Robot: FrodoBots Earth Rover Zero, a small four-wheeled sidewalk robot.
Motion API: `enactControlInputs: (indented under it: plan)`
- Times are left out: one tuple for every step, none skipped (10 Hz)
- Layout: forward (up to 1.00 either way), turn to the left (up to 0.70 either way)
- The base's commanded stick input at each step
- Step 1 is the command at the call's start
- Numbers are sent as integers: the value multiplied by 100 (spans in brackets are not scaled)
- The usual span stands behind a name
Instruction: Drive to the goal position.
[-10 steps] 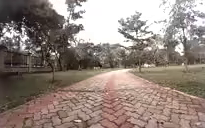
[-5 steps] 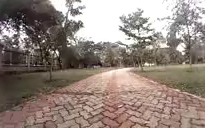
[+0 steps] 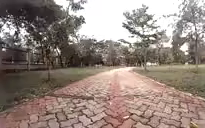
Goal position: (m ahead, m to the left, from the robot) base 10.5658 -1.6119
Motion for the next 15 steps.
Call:
enactControlInputs:
  plan:
    - [70, 1]
    - [70, 1]
    - [70, 1]
    - [70, 1]
    - [70, 1]
    - [70, 1]
    - [70, 1]
    - [70, 1]
    - [70, 1]
    - [70, 1]
    - [70, 1]
    - [70, 1]
    - [70, 1]
    - [70, 1]
    - [70, -8]
